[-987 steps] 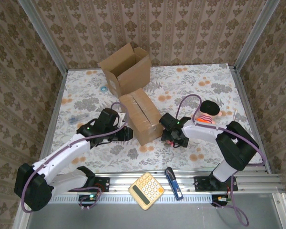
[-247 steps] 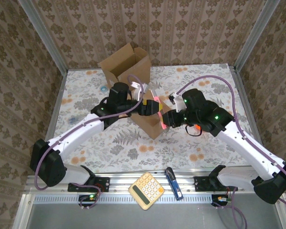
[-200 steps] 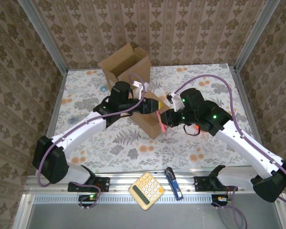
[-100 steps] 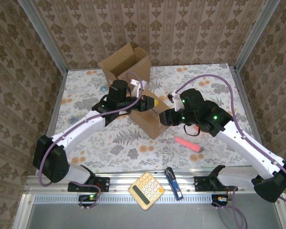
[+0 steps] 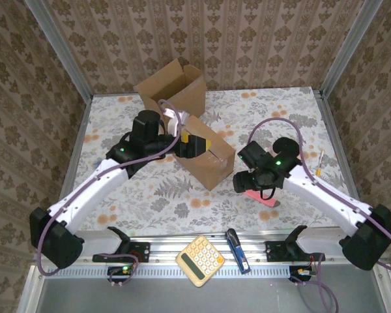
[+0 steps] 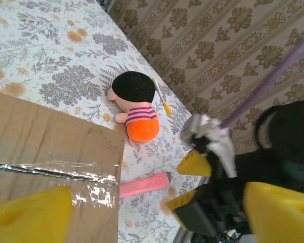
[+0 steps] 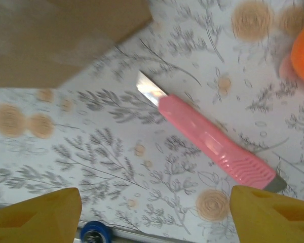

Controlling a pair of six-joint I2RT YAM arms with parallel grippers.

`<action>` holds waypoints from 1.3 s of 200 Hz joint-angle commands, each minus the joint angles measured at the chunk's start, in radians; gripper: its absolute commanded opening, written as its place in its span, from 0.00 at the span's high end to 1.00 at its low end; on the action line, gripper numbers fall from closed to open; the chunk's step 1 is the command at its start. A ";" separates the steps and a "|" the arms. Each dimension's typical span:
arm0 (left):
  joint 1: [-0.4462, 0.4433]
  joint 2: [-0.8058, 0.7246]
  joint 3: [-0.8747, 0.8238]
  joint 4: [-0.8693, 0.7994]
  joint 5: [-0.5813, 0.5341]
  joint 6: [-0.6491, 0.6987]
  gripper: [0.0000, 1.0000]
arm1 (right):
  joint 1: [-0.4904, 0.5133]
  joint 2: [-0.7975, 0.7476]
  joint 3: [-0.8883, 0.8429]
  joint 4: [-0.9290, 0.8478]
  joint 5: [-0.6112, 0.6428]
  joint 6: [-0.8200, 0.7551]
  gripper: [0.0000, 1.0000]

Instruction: Unpack the express box

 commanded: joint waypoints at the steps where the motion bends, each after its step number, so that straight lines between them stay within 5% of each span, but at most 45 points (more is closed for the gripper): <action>1: 0.000 -0.059 0.021 -0.071 -0.020 0.059 0.00 | 0.008 0.070 -0.042 -0.030 0.031 0.062 0.20; 106: 0.001 -0.134 -0.007 -0.142 -0.045 0.083 0.00 | -0.004 0.358 -0.082 0.047 0.158 0.089 0.11; 260: 0.003 -0.126 -0.023 -0.144 -0.044 0.098 0.00 | -0.211 0.381 -0.170 0.223 0.052 0.100 0.28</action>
